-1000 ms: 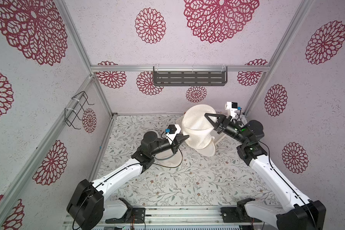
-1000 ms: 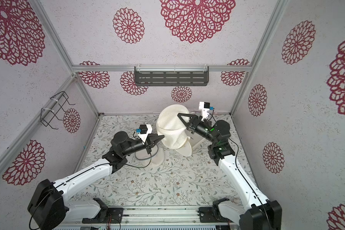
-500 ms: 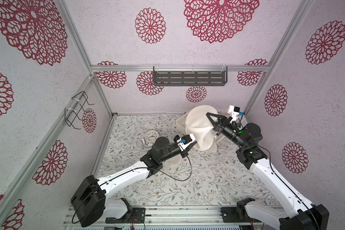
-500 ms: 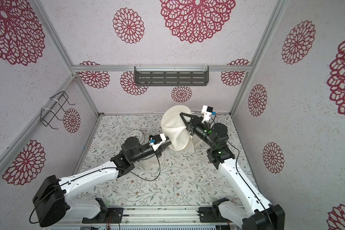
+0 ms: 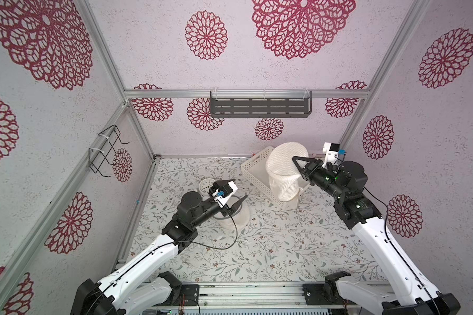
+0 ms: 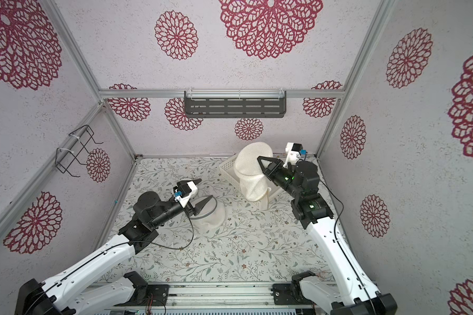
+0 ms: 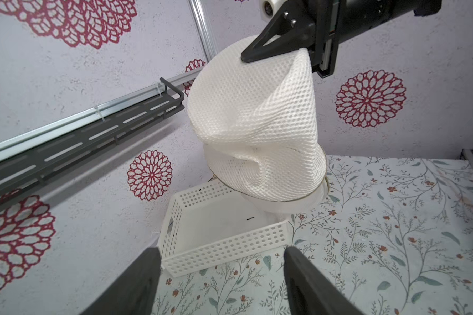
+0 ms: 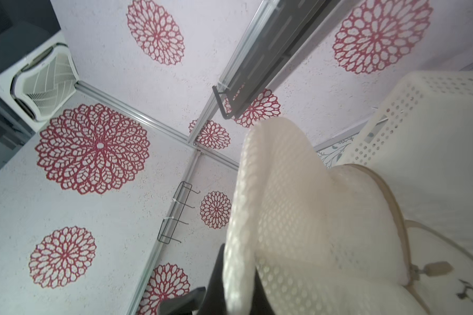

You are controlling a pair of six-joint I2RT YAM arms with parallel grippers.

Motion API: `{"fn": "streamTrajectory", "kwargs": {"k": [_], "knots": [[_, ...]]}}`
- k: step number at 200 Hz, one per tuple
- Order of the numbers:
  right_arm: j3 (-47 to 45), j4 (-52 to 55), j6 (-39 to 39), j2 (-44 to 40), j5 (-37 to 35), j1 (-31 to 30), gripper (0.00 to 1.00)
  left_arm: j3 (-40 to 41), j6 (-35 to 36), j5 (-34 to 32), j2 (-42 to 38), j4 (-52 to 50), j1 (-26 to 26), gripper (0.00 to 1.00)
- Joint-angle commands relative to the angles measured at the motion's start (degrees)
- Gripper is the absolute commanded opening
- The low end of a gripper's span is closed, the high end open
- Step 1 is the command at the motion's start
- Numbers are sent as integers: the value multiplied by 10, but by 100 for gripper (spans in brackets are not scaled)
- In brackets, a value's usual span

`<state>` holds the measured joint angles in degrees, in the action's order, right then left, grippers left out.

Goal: Turn the laundry bag inside out
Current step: Turn over the laundry bag.

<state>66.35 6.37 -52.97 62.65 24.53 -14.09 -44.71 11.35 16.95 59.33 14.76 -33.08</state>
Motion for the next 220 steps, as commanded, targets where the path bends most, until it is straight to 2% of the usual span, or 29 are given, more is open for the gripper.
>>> {"fn": "streamTrajectory", "kwargs": {"k": [1,20,55,102,136,154,188,201,220], "knots": [[42,49,168,25,120,0,0,-84,-123,74,20,-89,36,77],[68,108,271,46,177,0,0,-176,-166,107,59,-164,41,82],[85,145,357,73,286,-2,0,-286,-222,164,117,-244,42,86],[84,123,394,83,363,-44,0,-325,-290,249,172,-260,52,92],[104,126,404,107,385,-66,0,-317,-292,250,180,-261,55,90],[120,135,414,120,371,-67,0,-314,-292,268,177,-261,56,82],[152,140,417,142,333,-68,0,-297,-313,304,174,-235,56,57],[159,140,416,149,316,-71,0,-290,-333,311,175,-213,55,45],[164,142,415,150,288,-74,2,-289,-364,308,177,-183,56,21]]}}
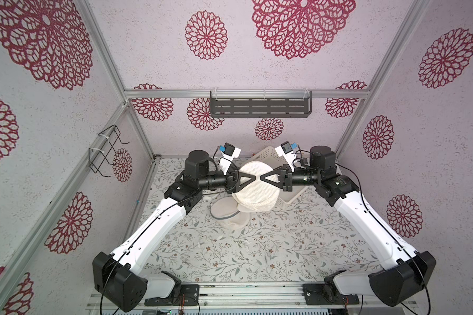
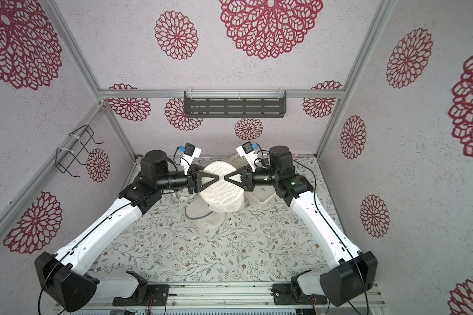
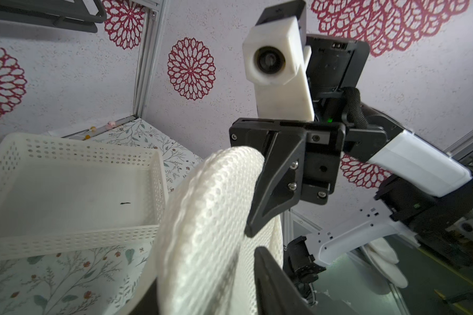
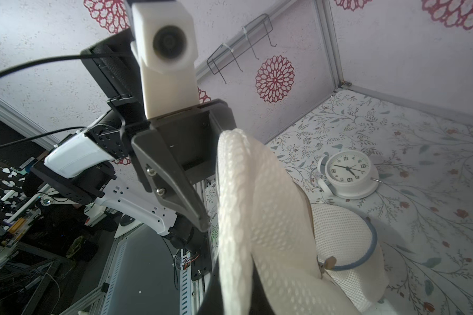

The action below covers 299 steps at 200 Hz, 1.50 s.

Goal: Turn the laundry bag inside out
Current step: Turn over the laundry bag.

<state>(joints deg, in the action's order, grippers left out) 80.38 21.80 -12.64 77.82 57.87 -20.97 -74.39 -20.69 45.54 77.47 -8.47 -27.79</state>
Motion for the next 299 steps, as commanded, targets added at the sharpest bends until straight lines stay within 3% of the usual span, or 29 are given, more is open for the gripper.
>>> {"fn": "streamTrajectory", "kwargs": {"k": [1,13,30,42,62,86,124,156,189,226,258,299], "knots": [[23,-12,11,-2,-47,-6,4,8,-45,21,-5,50,2,19],[21,-14,9,-10,-77,-6,15,5,-71,8,-2,65,2,0],[7,-25,-2,-38,-135,-5,46,4,-121,-27,0,86,3,0],[-12,-42,-16,-67,-170,-1,64,5,-162,-48,2,105,3,0],[-69,-78,-24,-138,-245,4,75,10,-240,-90,3,138,3,0],[-186,-158,-11,-236,-317,5,78,9,-316,-97,4,182,-1,0],[-368,-354,51,-331,-310,2,75,-6,-354,-104,4,206,-22,0],[-391,-410,102,-298,-301,-6,70,-11,-373,-117,-2,208,-30,0],[-378,-419,132,-268,-306,-10,44,-18,-385,-120,-6,210,-31,0],[-386,-426,132,-267,-274,-14,0,-22,-430,-133,-1,244,-31,0],[-425,-470,107,-273,-303,-39,0,-36,-467,-149,6,261,-33,0],[-443,-489,124,-227,-344,-123,0,-42,-484,-207,9,282,-37,0]]}}
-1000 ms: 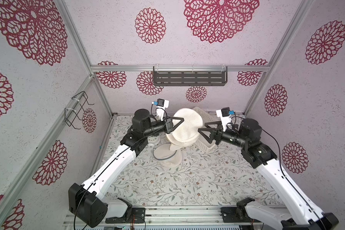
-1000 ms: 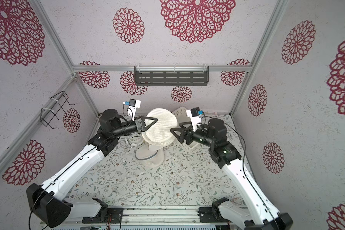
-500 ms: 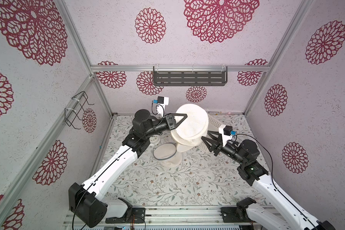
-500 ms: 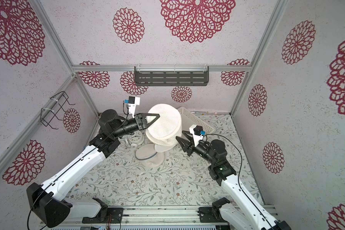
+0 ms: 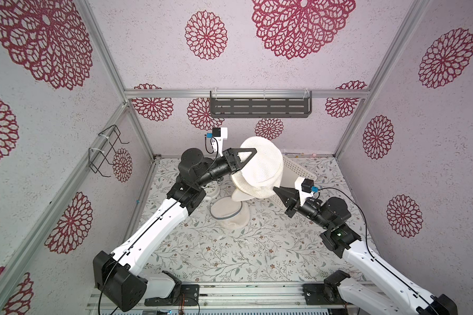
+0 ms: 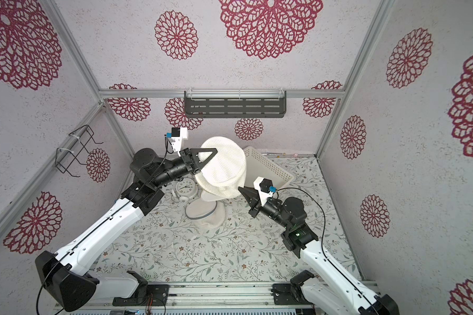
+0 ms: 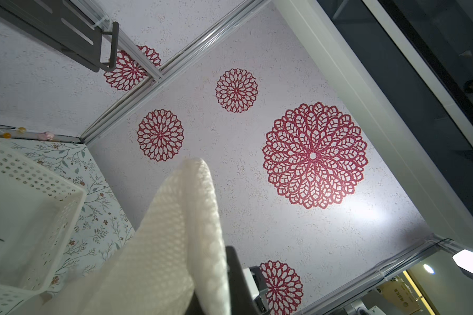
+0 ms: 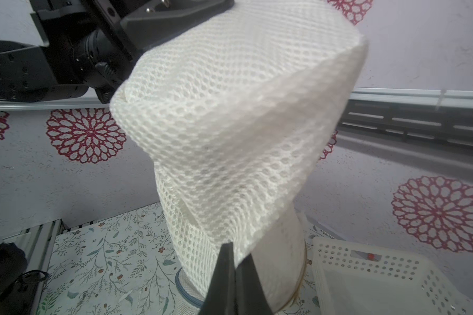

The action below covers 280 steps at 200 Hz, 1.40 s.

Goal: Turn the laundry bag inside out
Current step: Turn over the laundry bag.

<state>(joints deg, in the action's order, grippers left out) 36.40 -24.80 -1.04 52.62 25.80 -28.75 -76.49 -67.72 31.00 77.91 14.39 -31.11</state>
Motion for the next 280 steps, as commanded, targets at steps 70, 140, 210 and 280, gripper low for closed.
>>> {"fn": "streamTrajectory", "kwargs": {"k": [70,140,210,280], "knots": [[-53,-48,-16,21,-290,-46,0,-41,-123,-108,26,162,-5,0],[-69,-29,-60,-29,-173,55,0,-43,-153,-116,18,195,-8,0],[45,-22,23,59,-123,-50,47,-47,-167,-129,38,203,-18,0],[42,162,56,-63,-180,23,71,0,-160,-123,38,156,2,0]]}}
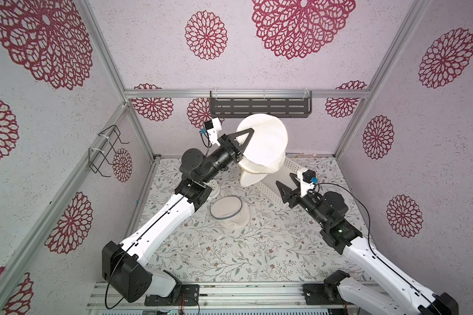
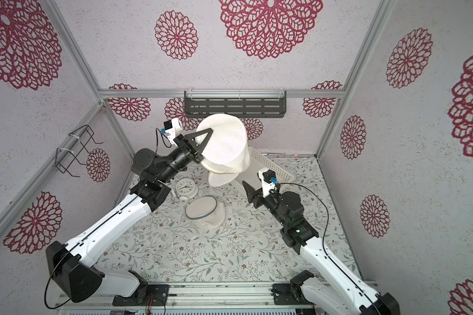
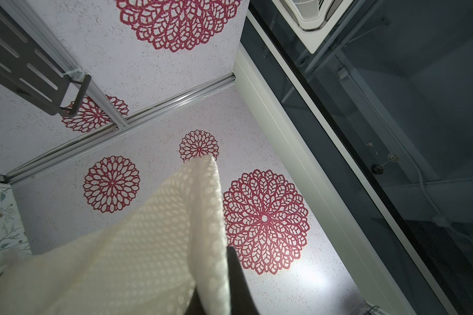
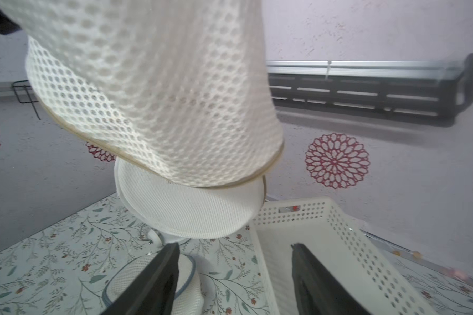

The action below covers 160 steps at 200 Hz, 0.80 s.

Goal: Turn the laundry bag inside out
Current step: Turn over the laundry bag.

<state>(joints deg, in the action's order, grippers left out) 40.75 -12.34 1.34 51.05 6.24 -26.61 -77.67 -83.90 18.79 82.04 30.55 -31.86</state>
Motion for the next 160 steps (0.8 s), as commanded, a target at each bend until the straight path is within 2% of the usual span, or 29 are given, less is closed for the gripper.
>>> {"fn": "streamTrajectory", "kwargs": {"k": [1,20,36,54,70,94,122,145,160], "knots": [[-1,38,33,-48,16,1,70,12,1,0,-3,-6,9,0],[0,34,35,-68,38,2,70,8,26,24,-4,-24,13,0],[16,35,5,-69,56,11,70,3,91,66,-4,-40,16,0],[92,133,-67,-26,18,31,68,5,146,125,-2,-49,25,0],[153,218,-100,17,20,54,68,4,175,182,4,-49,36,0],[177,249,-139,31,34,79,69,5,214,258,8,-49,52,0],[171,229,-160,10,114,99,70,18,283,340,1,-47,59,0],[182,205,-191,2,232,105,70,41,337,372,-6,-48,61,0],[208,219,-220,5,265,105,71,50,352,384,-3,-48,62,0]]}}
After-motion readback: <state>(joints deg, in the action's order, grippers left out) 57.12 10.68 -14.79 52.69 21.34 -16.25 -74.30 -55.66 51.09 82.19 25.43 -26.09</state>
